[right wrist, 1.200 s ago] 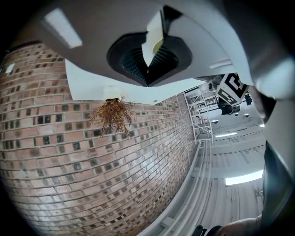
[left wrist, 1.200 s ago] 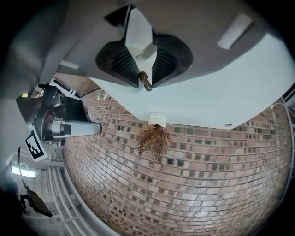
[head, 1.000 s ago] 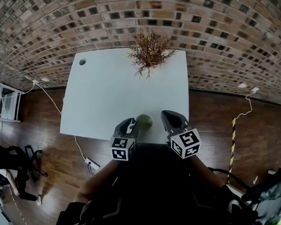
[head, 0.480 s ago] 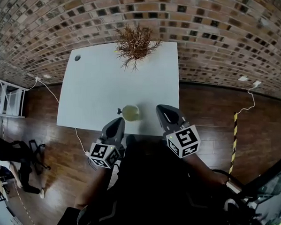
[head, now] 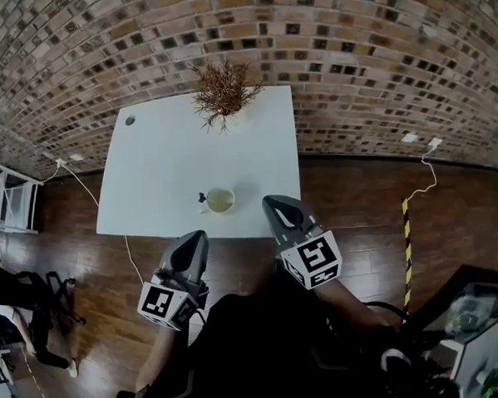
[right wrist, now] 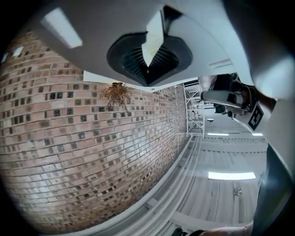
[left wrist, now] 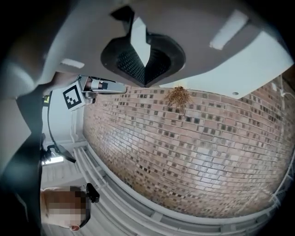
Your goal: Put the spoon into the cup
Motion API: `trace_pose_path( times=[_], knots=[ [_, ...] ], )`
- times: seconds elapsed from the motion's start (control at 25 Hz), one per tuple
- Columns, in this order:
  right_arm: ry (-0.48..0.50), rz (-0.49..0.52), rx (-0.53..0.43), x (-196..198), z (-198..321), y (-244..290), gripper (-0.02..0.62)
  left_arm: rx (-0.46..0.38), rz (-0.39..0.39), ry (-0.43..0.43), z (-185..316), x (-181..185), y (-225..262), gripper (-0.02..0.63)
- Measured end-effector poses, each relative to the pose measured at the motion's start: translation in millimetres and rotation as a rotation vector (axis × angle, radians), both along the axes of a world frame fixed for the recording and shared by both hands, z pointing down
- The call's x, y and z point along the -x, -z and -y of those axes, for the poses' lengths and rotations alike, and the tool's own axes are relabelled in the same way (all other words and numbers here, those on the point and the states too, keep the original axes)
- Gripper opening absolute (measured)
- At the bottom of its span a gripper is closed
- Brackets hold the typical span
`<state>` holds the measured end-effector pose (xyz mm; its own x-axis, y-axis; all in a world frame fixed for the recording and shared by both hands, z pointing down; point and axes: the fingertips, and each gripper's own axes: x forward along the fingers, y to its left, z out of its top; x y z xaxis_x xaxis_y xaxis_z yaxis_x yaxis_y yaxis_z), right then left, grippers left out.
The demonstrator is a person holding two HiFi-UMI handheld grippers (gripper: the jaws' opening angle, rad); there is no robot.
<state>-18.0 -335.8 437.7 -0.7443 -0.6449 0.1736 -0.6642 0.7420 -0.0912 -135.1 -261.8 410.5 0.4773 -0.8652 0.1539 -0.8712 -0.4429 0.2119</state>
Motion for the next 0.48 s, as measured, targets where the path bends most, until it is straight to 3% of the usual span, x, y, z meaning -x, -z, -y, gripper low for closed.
trace_pose_path(
  times=[0.12, 0.24, 0.36, 0.48],
  knots=[
    [-0.046, 0.029, 0.027, 11.5, -23.7, 2.9, 0.006, 0.023, -0.045, -0.061, -25.2, 14.5, 7.7, 0.000],
    [-0.078, 0.045, 0.057, 21.2, -54.0, 4.8, 0.006, 0.025, 0.015, -0.059, -49.1, 33.1, 9.7, 0.000],
    [-0.080, 0.013, 0.022, 32.3, -81.5, 12.3, 0.006, 0.025, -0.002, -0.036, -66.6, 50.2, 12.1, 0.000],
    [-0.066, 0.002, -0.025, 45.9, -112.3, 24.3, 0.006, 0.004, -0.013, -0.067, -89.0, 56.8, 16.6, 0.000]
  ],
)
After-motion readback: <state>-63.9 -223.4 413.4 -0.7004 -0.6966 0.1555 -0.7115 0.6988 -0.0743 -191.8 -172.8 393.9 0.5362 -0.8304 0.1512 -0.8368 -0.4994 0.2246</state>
